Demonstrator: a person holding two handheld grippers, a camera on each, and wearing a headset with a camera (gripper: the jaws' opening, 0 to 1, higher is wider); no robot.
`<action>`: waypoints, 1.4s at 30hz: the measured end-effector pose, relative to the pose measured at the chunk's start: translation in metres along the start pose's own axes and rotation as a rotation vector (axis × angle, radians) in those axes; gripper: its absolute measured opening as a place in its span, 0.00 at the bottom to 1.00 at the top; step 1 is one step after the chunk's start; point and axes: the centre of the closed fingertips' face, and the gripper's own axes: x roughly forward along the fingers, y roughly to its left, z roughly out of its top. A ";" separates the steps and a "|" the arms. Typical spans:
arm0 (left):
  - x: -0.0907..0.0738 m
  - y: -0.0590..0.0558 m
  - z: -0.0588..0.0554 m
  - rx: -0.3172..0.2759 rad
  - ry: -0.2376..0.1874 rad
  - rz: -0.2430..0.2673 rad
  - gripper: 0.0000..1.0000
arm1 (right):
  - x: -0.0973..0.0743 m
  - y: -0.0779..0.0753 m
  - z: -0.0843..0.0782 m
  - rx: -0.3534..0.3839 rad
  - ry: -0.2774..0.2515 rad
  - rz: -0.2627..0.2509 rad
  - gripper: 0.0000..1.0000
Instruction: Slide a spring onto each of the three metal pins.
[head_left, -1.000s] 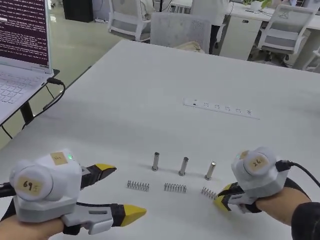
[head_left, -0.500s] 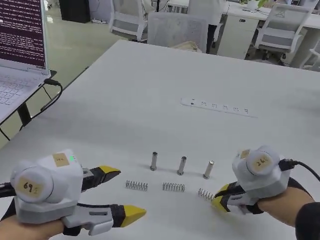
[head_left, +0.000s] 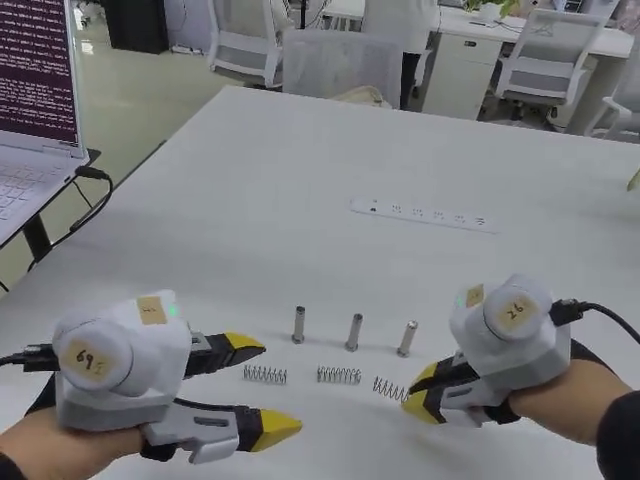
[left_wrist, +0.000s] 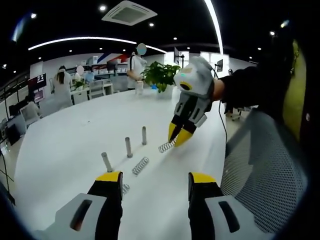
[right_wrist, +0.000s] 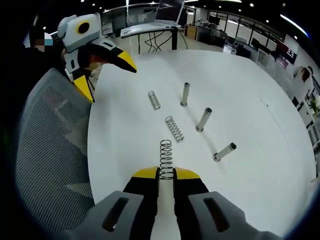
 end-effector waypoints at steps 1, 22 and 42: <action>0.002 -0.001 0.002 0.008 0.001 -0.007 0.47 | -0.001 0.001 0.002 -0.003 -0.002 0.001 0.08; 0.050 -0.025 0.011 0.119 0.048 -0.160 0.37 | -0.011 0.028 0.030 -0.118 0.011 0.073 0.08; 0.058 -0.038 0.007 0.282 0.060 -0.193 0.06 | -0.013 0.046 0.035 -0.158 0.026 0.135 0.08</action>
